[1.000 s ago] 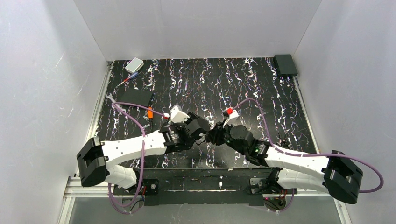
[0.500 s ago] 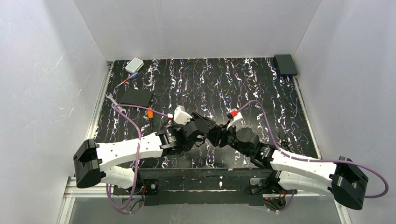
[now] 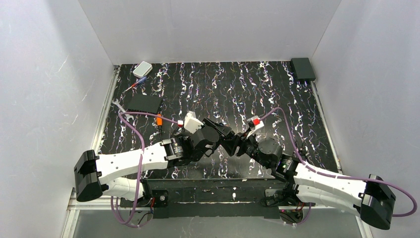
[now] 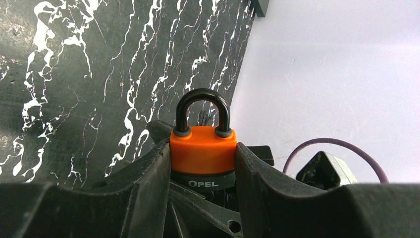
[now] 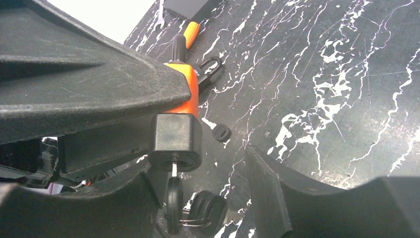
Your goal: Unlock with the key
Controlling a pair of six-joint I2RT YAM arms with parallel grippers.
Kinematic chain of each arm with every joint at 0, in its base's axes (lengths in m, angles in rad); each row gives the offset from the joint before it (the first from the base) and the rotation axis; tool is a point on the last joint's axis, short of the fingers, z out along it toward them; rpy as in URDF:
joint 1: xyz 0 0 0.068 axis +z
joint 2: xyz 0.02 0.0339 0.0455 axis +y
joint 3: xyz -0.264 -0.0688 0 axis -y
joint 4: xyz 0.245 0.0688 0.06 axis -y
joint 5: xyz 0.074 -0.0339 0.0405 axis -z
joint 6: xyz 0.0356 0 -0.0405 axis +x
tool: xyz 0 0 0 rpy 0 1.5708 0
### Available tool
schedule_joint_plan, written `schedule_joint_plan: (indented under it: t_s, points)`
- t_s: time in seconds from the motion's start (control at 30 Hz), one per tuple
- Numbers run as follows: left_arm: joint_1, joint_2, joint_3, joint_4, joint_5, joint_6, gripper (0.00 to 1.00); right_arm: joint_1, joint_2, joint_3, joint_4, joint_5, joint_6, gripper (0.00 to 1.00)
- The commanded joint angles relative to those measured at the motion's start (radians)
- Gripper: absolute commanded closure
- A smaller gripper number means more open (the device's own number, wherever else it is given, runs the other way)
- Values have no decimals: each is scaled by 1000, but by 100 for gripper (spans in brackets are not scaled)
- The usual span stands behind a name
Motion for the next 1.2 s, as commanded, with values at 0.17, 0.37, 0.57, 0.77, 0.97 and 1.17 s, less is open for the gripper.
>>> schedule_joint_plan:
  t_s: [0.17, 0.37, 0.57, 0.77, 0.97, 1.17]
  points:
    - [-49, -56, -18, -43, 87, -17, 100, -18, -117, 93, -31, -39, -121, 4]
    - [-45, -71, -23, -51, 67, -16, 100, -19, -206, 96, -97, -57, -162, 2]
    - [-37, -76, -25, -60, 61, -15, 100, -19, -227, 110, -122, -145, -175, 2]
    - [-25, -74, -28, -49, 67, -12, 100, -18, -293, 82, -112, -65, -127, 2]
    - [-24, -57, -16, -29, 81, 9, 100, -18, -252, 112, -175, 64, -76, 7]
    - [-24, -50, -22, -13, 85, 8, 100, -18, -202, 111, -162, 70, -15, 18]
